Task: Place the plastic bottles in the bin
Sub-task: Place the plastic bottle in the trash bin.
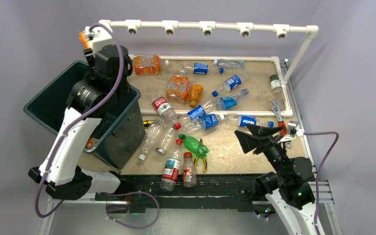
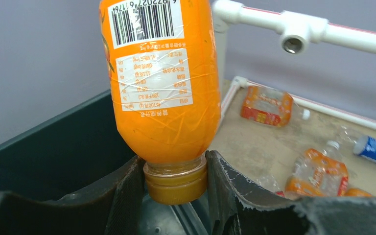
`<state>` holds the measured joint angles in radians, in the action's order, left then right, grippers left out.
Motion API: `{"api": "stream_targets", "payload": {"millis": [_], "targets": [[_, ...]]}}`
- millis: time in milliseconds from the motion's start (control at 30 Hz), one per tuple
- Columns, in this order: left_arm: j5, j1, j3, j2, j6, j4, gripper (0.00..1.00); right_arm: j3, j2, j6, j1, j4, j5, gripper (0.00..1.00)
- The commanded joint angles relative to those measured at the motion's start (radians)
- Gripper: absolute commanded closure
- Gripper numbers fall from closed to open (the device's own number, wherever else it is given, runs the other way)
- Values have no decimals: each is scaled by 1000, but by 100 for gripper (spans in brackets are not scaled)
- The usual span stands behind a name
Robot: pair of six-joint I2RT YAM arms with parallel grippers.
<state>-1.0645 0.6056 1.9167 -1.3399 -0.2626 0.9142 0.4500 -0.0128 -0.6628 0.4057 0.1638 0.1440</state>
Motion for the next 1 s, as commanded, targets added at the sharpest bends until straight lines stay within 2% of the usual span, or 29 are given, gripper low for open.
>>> {"api": "stream_targets", "payload": {"millis": [0,200,433,633,833,967], "targets": [[-119,-58,18,80,-12,27,100,-1,-5,1,4,-52,-3,3],[-57,-119,18,38,-29,44,100,-29,-3,-37,3,-93,8,3],[46,-263,-133,58,-109,49,100,14,7,6,4,-22,-9,3],[84,-298,-239,110,-178,91,100,-17,9,-8,4,-48,-12,3],[126,-299,-322,142,-206,68,72,-20,6,-8,4,-38,-7,3],[156,-299,-279,136,-193,69,43,-5,3,0,3,-11,-12,3]]}}
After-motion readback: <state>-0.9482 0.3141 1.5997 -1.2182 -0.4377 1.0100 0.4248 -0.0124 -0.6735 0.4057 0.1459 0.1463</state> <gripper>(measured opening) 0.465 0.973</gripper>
